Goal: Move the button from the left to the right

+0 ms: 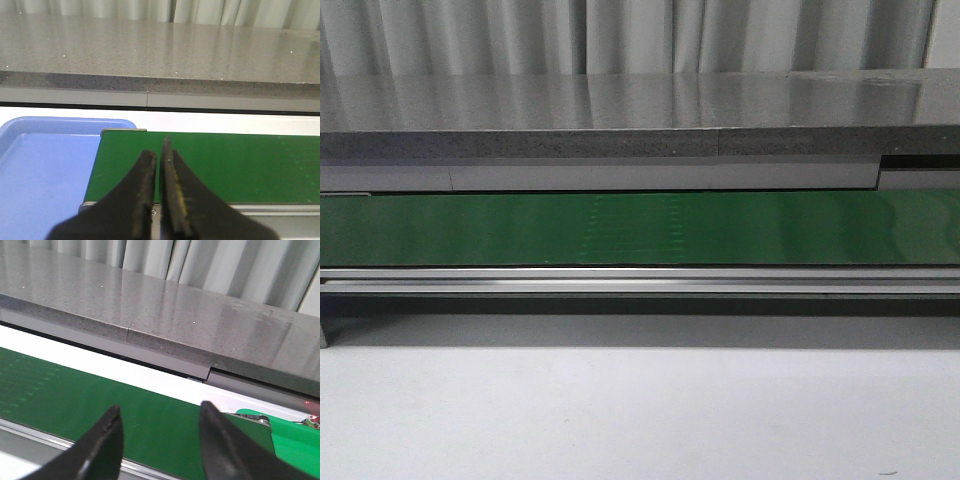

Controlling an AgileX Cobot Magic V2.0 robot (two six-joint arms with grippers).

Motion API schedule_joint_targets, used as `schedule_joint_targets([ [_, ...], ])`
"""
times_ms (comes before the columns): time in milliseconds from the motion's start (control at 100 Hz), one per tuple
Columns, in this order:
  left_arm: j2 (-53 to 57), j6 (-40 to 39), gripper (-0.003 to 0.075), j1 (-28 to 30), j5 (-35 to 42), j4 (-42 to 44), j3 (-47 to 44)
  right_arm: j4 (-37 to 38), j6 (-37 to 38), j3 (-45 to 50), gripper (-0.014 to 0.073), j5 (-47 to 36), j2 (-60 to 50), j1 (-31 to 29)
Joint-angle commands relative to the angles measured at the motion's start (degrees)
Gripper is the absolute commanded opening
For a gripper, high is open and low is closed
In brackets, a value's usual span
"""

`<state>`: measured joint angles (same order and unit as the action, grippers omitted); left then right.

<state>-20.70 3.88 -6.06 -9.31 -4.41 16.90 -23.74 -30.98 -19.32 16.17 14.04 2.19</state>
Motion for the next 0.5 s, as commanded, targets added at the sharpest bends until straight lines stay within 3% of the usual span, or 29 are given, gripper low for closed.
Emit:
schedule_joint_targets([
  [0,-0.2,-0.4,0.0005,-0.5,5.0,-0.4,1.6,-0.8,-0.3,-1.4,0.0213,-4.3,0.2,-0.1],
  [260,-0.2,-0.4,0.0005,-0.5,5.0,-0.4,1.6,-0.8,-0.3,-1.4,-0.0071,-4.4,0.2,-0.1],
  [490,-0.2,-0.4,0.0005,-0.5,5.0,-0.4,1.6,-0.8,-0.3,-1.4,-0.0069,-4.4,0.2,-0.1],
])
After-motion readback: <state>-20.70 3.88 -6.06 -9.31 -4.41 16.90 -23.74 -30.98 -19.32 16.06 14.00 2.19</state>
